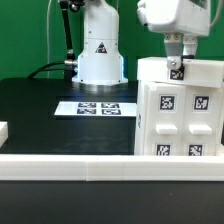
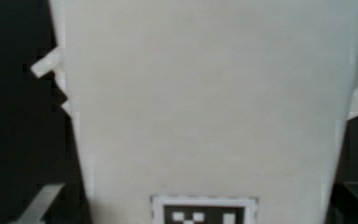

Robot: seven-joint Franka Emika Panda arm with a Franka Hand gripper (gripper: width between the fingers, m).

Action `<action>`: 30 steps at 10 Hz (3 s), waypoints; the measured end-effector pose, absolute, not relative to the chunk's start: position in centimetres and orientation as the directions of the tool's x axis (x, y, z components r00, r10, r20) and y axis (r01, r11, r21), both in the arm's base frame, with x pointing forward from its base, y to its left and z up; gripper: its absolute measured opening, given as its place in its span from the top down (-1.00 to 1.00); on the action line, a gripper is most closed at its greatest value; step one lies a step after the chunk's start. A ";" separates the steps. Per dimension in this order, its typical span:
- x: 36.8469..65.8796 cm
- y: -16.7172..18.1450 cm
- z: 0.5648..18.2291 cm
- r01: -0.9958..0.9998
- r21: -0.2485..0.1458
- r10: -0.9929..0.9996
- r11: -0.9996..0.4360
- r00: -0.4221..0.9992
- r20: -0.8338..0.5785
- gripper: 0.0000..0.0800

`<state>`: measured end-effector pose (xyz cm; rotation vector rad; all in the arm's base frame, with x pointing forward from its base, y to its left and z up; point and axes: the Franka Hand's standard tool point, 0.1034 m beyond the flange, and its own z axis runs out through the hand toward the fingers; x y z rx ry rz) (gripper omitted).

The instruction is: Assemble cabinet

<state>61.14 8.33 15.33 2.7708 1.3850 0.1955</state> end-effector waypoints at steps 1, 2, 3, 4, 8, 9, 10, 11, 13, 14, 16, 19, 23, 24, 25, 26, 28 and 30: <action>61.2 8.3 15.4 0.727 0.080 0.731 -0.682 0.674 0.105 -0.38; 61.2 8.3 15.4 0.660 0.070 0.663 -0.748 0.740 0.113 -0.38; 61.2 8.3 15.4 0.583 0.058 0.585 -0.811 0.802 0.120 -0.39; 61.2 8.3 15.4 0.540 0.052 0.542 -0.840 0.831 0.123 -0.39; 61.4 8.3 15.5 0.105 -0.011 0.101 -0.994 0.975 0.198 -0.39; 61.4 8.1 15.5 -0.002 -0.032 -0.008 -0.999 0.979 0.203 -0.39; 61.4 8.1 15.5 -0.065 -0.046 -0.073 -0.997 0.976 0.204 -0.39; 61.4 8.0 15.6 -0.138 -0.062 -0.148 -0.988 0.968 0.201 -0.39; 61.3 7.8 15.7 -0.290 -0.089 -0.302 -0.953 0.935 0.185 -0.39; 61.3 7.7 15.8 -0.358 -0.100 -0.371 -0.928 0.912 0.176 -0.39; 61.2 7.5 15.9 -0.495 -0.120 -0.509 -0.860 0.847 0.153 -0.39; 60.5 7.6 15.9 -0.697 -0.153 -0.713 -0.701 0.693 0.110 -0.39; 59.6 8.8 15.6 -0.942 -0.179 -0.957 -0.283 0.289 -0.007 -0.39; 59.6 8.9 15.6 -0.959 -0.181 -0.974 -0.216 0.225 -0.027 -0.39; 59.6 8.8 15.6 -0.980 -0.177 -0.993 -0.091 0.103 -0.058 -0.39; 59.6 8.8 15.6 -0.984 -0.174 -0.996 -0.037 0.051 -0.075 -0.39; 59.7 8.8 15.6 -0.981 -0.161 -0.989 0.107 -0.089 -0.116 -0.39; 59.6 8.8 15.5 -0.976 -0.153 -0.982 0.156 -0.137 -0.129 -0.39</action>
Offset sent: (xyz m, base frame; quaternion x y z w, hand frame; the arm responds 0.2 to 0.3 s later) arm 0.0000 0.0000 0.0000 0.0000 0.0000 0.1790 0.9838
